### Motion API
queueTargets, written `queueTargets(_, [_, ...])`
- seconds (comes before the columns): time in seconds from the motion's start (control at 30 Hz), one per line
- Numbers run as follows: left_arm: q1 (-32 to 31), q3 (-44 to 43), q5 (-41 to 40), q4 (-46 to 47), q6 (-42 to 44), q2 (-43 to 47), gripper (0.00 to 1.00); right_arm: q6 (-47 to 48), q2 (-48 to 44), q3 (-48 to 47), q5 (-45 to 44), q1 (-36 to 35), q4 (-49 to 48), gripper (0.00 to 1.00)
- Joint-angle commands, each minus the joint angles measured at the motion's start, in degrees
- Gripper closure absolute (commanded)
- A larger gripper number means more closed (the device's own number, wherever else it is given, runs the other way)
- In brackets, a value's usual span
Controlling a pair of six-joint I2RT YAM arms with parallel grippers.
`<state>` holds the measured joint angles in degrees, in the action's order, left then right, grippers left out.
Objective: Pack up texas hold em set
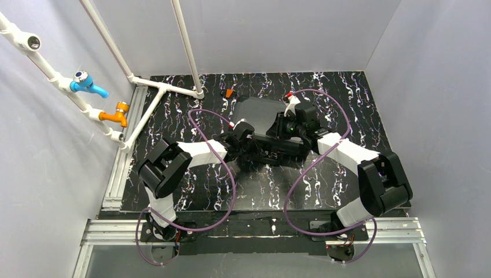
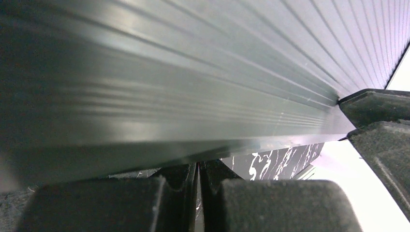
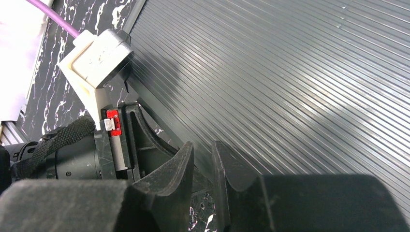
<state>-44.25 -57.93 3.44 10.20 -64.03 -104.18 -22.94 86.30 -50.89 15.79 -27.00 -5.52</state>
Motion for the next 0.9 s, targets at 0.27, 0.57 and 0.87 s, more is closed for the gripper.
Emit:
queueTargets(0.27, [0.13, -3.45, -2.08, 0.35, -0.81, -3.65, 1.0, 2.44, 4.11, 4.39, -3.18, 0.02, 18.35, 0.71])
queueTargets(0.57, [0.13, -3.13, -7.36, 0.44, 0.67, -4.05, 1.0, 2.49, 4.14, 5.01, -3.15, 0.02, 18.02, 0.71])
queueTargets(0.87, [0.11, -2.29, -14.64, 3.21, 5.53, -3.25, 1.0, 2.71, 4.05, 5.27, -3.17, 0.02, 18.28, 0.71])
